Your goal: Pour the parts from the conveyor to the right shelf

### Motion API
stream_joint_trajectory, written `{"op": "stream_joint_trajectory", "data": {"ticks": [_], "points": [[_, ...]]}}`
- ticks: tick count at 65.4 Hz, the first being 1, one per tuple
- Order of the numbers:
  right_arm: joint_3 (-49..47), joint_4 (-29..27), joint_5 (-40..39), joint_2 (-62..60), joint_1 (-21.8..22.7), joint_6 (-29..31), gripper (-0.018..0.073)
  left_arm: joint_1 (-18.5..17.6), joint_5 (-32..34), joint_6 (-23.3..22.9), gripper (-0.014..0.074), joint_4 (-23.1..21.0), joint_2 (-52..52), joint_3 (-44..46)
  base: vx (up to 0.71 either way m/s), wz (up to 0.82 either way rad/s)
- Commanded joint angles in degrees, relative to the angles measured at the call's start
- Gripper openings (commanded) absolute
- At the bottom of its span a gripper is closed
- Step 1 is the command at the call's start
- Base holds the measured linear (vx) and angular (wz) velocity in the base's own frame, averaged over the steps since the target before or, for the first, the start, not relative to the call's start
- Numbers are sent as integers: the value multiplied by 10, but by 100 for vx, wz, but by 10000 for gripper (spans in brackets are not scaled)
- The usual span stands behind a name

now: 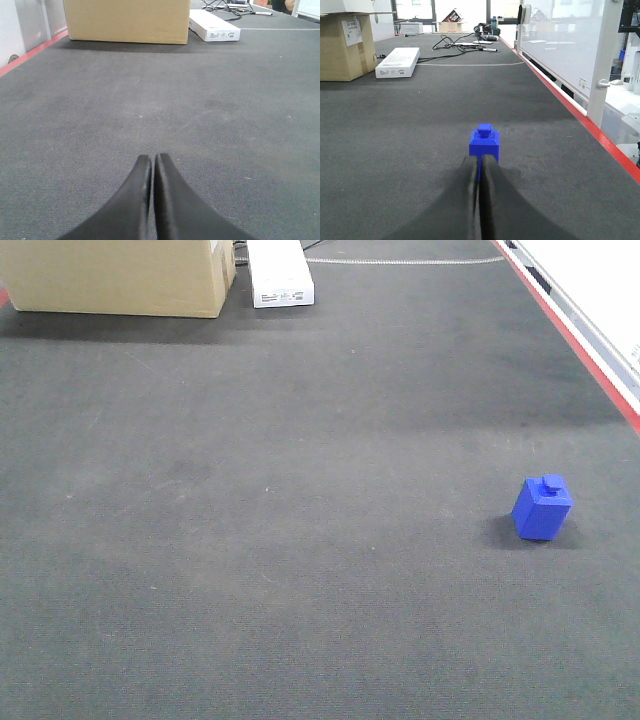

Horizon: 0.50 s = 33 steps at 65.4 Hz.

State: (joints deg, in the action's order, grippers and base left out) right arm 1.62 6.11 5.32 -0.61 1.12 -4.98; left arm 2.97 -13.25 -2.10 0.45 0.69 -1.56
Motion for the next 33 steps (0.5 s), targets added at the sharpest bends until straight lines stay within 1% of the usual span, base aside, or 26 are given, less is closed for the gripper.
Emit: {"op": "stream_joint_trajectory", "data": {"ticks": [1,9,12,16,26,28,33], "points": [[4,2,-47,-7,2,1,-5,-4,42,-5,-6,-5,7,11,0,0],[4,2,-50,-7,2,1,-5,-4,42,-5,-6,-5,7,11,0,0],[4,2,-66,-7,2,1,-5,-4,42,-5,-6,-5,7,11,0,0],[4,1,-100,-7,2,1,-5,-4,42,-5,-6,-5,7,11,0,0],[1,2,-246,-7,2,1,-5,-4,42,-5,-6,-5,7,11,0,0],[-6,2,-255,-7,2,1,-5,-4,42,-5,-6,-5,7,11,0,0],[-40,6,-247,-7,2,2,-5,-4,42,-5,-6,-5,7,11,0,0]]}}
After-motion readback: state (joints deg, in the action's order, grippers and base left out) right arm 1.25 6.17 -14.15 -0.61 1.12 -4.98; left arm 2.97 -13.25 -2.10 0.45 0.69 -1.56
